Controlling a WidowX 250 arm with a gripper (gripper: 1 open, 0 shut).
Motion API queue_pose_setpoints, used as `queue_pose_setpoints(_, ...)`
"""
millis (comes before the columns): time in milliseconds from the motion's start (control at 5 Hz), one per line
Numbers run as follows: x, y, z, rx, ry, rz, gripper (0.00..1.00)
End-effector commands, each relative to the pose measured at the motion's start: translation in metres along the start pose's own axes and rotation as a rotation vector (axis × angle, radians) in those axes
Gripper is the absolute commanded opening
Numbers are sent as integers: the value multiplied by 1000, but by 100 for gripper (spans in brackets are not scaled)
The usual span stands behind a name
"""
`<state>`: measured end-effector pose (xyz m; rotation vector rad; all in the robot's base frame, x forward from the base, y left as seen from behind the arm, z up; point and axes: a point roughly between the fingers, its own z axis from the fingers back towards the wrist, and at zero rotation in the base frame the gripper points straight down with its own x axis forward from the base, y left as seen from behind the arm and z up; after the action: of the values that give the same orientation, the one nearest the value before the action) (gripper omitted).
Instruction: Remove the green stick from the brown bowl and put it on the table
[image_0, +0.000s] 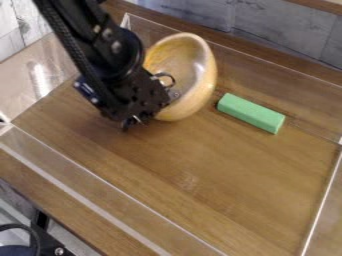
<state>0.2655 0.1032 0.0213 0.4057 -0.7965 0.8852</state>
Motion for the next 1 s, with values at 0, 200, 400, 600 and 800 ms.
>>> queue_pose_setpoints(0, -11, 10, 8, 18, 4, -2, 0)
queue_pose_setpoints(200, -12, 13, 16, 15, 2, -1, 100)
queue_pose_setpoints(400, -13, 10, 32, 50, 4, 39, 0)
queue_pose_setpoints(600, -12, 6, 46, 84, 14, 84, 0)
queue_pose_setpoints(800, -18, 1, 44, 52, 30, 76, 0)
